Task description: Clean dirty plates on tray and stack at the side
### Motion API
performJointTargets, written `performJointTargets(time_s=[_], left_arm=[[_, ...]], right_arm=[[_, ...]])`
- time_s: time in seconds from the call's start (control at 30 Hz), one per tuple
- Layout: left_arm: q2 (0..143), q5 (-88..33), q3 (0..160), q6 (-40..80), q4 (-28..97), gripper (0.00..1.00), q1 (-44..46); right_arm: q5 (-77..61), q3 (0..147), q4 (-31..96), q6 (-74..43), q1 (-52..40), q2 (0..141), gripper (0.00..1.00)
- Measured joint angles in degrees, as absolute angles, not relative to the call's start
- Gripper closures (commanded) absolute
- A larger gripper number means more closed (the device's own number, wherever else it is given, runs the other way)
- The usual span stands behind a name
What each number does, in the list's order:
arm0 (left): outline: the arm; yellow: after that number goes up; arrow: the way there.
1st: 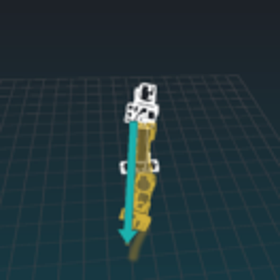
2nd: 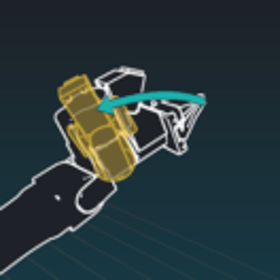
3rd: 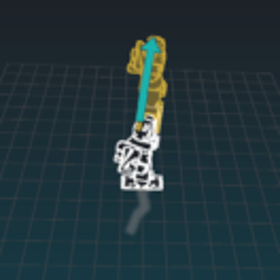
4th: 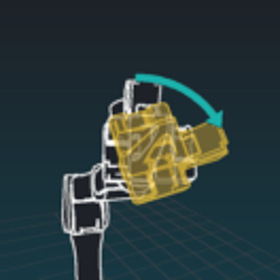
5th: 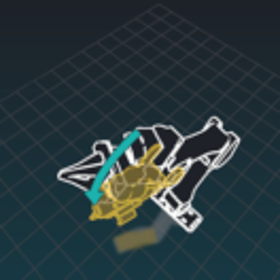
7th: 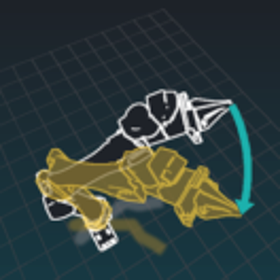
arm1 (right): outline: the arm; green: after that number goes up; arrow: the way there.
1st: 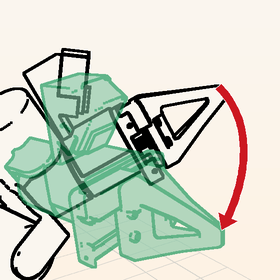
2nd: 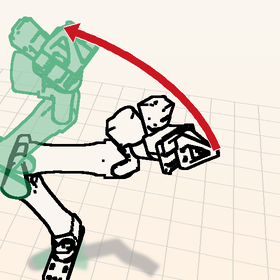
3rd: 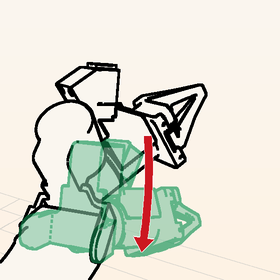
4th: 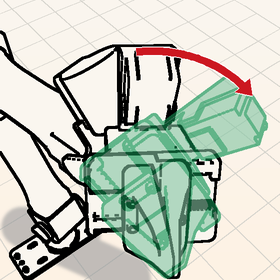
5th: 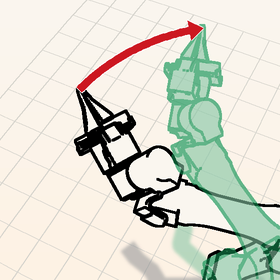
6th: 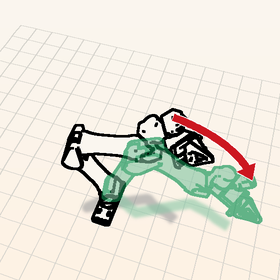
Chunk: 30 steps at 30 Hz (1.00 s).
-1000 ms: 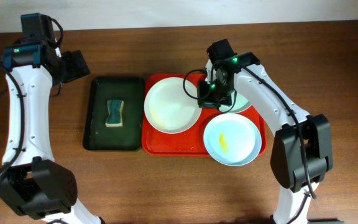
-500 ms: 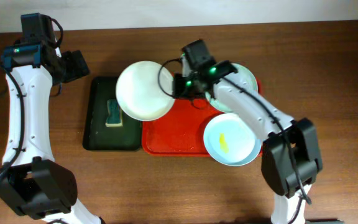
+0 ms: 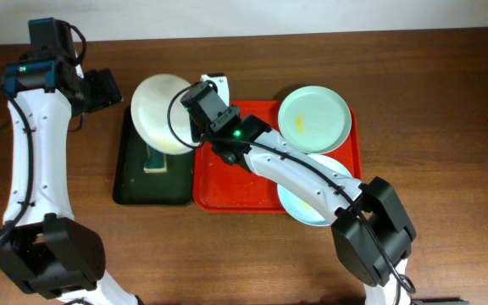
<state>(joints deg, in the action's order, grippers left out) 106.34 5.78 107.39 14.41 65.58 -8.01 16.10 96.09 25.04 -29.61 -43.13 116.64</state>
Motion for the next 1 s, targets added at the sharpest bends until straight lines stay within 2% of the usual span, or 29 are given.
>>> performJointTargets(time_s=[0.53,0.8,1.0], left_arm=[[106.3,5.8,107.4,14.4,65.6,0.0,-8.0],[106.3,5.8,107.4,14.4,65.6,0.01,-8.0],[106.3,5.8,107.4,14.4,65.6,0.01,-8.0]], right_arm=[[33.9,96.1,18.0,-14.6,-45.5,113.3,0.96],[45.9,96.1,6.3,0.6,-51.0,113.3,0.96],[53.8,96.1,-6.5,17.1,-54.8,113.3,0.96]])
